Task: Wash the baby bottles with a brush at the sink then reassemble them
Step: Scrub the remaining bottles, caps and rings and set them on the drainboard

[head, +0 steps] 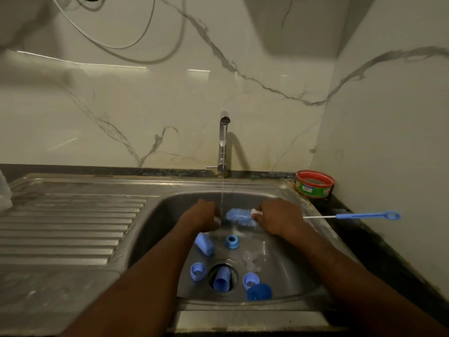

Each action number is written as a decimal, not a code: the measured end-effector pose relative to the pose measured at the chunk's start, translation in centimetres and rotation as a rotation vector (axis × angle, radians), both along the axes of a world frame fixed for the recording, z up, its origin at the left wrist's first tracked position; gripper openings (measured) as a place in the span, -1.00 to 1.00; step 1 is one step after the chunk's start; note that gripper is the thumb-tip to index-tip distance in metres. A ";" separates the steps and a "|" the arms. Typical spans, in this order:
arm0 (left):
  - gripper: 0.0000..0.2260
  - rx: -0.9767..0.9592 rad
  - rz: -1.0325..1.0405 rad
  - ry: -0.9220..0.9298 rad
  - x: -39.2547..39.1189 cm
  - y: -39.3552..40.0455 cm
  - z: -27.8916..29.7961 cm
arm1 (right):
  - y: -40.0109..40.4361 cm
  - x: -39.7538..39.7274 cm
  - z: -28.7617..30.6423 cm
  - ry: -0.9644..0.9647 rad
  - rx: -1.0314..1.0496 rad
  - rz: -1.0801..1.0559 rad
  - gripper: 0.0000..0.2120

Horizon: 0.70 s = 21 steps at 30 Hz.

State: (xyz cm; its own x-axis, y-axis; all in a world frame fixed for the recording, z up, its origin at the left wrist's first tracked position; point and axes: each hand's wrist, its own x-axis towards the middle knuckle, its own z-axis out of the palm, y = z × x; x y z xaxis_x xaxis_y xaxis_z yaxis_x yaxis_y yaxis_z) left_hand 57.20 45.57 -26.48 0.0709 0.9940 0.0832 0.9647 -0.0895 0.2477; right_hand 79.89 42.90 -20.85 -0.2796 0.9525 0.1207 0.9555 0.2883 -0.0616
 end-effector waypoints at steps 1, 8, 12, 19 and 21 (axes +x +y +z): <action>-0.69 0.013 0.009 -0.013 -0.3 -0.5 0.5 | -0.5 -0.2 0.3 0.022 0.024 -0.010 -0.72; -0.69 0.139 0.108 -0.056 -0.4 -4.7 2.7 | -5.2 -2.5 1.1 0.017 0.192 -0.019 -0.73; -0.77 0.374 0.180 -0.159 -1.6 -7.8 4.2 | -5.9 -2.4 2.6 0.167 0.258 -0.048 -0.74; -0.69 0.538 0.363 -0.101 -1.5 -9.6 5.4 | -5.4 -2.0 2.7 0.217 0.409 0.000 -0.74; -0.58 -0.034 0.360 0.037 -1.4 -9.5 3.7 | -5.1 -1.8 1.6 0.030 0.169 -0.023 -0.74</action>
